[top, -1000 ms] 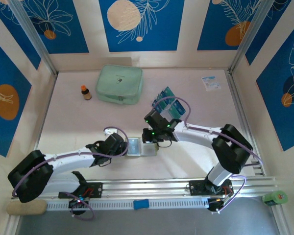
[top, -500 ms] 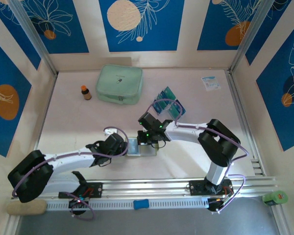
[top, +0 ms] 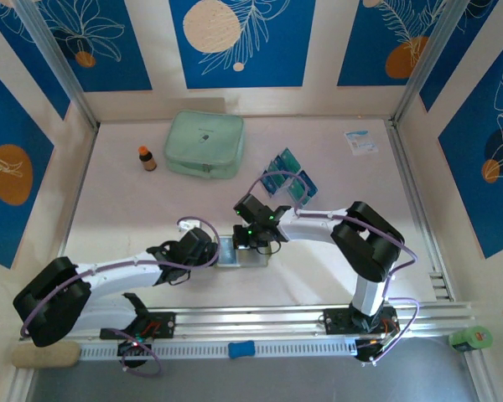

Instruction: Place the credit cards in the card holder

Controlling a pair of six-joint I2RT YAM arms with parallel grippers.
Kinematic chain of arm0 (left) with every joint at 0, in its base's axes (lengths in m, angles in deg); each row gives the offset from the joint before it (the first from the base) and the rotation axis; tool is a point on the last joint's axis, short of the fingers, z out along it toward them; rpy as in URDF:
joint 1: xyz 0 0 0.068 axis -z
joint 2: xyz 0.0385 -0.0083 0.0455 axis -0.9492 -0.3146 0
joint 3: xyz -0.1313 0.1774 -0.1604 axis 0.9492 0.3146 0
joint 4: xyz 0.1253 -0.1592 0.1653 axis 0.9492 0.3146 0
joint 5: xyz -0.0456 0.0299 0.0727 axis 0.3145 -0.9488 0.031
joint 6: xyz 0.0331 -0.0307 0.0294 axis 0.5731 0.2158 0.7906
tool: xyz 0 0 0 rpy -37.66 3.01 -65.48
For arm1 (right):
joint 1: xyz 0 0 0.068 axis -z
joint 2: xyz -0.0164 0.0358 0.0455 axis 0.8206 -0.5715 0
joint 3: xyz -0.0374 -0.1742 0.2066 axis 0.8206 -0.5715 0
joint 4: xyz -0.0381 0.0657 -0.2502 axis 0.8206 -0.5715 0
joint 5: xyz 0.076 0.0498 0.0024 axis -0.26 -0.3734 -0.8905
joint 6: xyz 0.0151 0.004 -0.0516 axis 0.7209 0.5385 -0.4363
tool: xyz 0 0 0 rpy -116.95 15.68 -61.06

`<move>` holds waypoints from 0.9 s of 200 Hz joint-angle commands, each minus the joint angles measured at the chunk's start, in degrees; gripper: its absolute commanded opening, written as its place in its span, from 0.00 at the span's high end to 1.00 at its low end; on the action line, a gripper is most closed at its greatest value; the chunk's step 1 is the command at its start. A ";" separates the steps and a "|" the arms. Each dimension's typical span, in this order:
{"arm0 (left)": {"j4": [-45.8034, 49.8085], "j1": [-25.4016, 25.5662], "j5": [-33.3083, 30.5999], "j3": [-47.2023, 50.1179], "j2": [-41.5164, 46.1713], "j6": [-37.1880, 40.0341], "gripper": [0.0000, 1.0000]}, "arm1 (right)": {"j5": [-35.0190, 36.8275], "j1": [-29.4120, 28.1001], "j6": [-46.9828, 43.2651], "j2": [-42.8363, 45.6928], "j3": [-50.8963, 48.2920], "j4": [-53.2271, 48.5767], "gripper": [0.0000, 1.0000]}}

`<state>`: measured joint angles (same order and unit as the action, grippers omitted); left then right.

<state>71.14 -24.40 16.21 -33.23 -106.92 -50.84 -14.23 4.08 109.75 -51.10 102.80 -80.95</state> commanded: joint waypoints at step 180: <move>-2.73 2.43 7.78 -10.97 1.78 3.20 0.15 | -1.88 2.68 0.93 4.25 -0.74 -0.42 1.00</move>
<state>71.99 -23.41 22.57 -42.82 -103.73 -46.78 -14.71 5.28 109.90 -50.35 102.82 -81.08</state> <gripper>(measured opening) 0.847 0.054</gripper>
